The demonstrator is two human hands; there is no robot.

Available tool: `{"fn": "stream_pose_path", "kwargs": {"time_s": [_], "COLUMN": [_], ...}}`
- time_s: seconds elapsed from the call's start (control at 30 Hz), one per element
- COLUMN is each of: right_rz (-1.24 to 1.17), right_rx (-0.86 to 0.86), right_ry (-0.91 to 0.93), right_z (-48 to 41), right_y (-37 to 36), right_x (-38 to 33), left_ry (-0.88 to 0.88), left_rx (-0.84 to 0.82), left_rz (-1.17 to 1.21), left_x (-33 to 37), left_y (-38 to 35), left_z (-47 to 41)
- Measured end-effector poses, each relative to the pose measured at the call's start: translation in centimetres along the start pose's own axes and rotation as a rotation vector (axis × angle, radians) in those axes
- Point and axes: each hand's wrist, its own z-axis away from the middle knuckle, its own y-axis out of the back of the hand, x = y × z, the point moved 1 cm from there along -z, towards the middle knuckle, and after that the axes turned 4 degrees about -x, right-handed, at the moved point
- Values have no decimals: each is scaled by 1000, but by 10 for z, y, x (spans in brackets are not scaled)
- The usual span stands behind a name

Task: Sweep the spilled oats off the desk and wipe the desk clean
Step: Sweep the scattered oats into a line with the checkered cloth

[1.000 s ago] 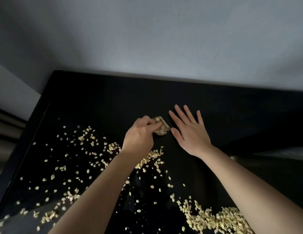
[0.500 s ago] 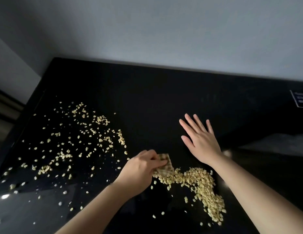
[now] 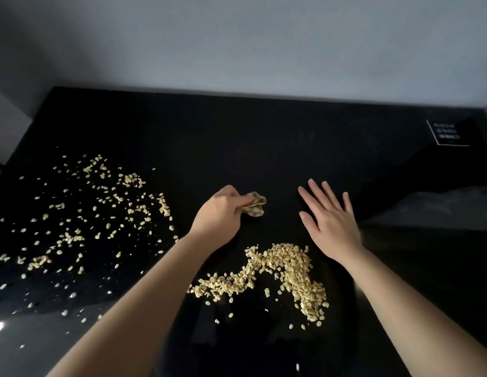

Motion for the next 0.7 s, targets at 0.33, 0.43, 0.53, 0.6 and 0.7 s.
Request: {"fn": "stream_pose_path", "kwargs": {"time_s": [0.33,0.43,0.53,0.6,0.7], "right_rz": [-14,-16,-31,-32,-41], "right_rx": [14,11,5,9,34], "right_ry": [-38,-24,-5,-3,-32], "right_z": [34,45,52,55,60], "right_y": [-6,-8,-7,-7,-8], "right_x": [8,7,10,12,13], "left_ry": [-336,-346,-272,-237,-219], "left_rx": [-169,-277,-395,-344,-200], "left_rz": [-103,-124,-31,31,38], "left_x": [5,0,-1,2,16], "left_y": [-32,-27,-14,-4,-2], "left_z": [81,103,103,88,53]}}
